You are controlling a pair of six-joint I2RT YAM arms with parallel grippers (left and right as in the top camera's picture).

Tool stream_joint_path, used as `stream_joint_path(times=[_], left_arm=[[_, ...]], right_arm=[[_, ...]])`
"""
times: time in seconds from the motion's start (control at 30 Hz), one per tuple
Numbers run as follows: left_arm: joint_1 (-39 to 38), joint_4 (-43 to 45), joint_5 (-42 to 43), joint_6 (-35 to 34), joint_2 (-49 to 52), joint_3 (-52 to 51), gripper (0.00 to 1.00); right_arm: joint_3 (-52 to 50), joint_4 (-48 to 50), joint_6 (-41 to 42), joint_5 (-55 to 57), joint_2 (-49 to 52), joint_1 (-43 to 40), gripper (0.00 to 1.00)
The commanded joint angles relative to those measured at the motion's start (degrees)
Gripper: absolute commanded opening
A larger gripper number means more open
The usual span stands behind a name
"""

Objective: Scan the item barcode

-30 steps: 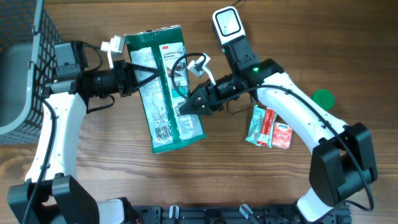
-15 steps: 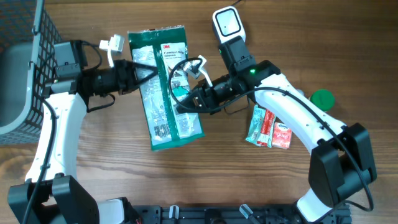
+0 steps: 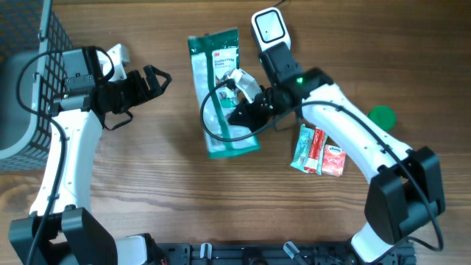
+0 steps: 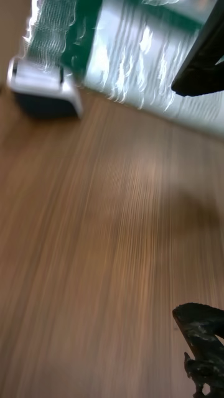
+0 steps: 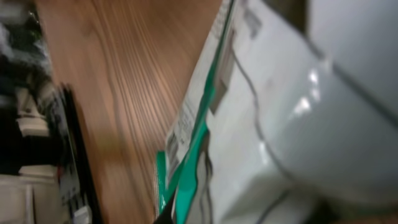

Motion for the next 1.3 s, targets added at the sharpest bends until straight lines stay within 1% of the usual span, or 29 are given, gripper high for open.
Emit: stream_joint_path(times=[0.0,0.13,0.23,0.33,0.43,0.63,0.8,0.93,1.13,1.27], left_arm=[[0.2,0.1,-12.0,0.5,-0.1,-0.5,1.0],[0.2,0.1,-12.0,0.5,0.0,-0.5,1.0],[0.2,0.1,-12.0,0.5,0.0,-0.5,1.0],[0.2,0.1,-12.0,0.5,-0.1,-0.5,1.0],[0.2,0.1,-12.0,0.5,0.0,-0.5,1.0],[0.2,0.1,-12.0,0.5,0.0,-0.5,1.0],[0.2,0.1,-12.0,0.5,-0.1,-0.5,1.0],[0.2,0.1,-12.0,0.5,-0.1,-0.5,1.0],[0.2,0.1,-12.0,0.5,-0.1,-0.5,1.0],[0.2,0.1,-12.0,0.5,-0.1,-0.5,1.0]], right_arm=[[15.2,-8.6,-12.1,9.8,-0.7,0.4,0.04],[27.4,-15.9,-17.3,19.0,-0.7,1.6,0.04],[33.0,-18.6,-21.2,26.6,-0.7,2.6,0.04],[37.1,-20.2,-21.8,33.4,-0.6,3.0,0.04],[41.0,-20.2,-22.9,35.8,-0.6,3.0,0.04],[42.1,-16.5,-26.4,43.0,1.0,3.0,0.04],[41.7,-13.5,-31.3,49.7,6.3,3.0,0.04],[41.7,-7.5,-32.6,56.3,11.8,3.0,0.04],[41.7,0.5,-38.2,64.2,19.8,3.0,0.04],[41.7,7.7,-41.2,70.1,24.4,2.8,0.04]])
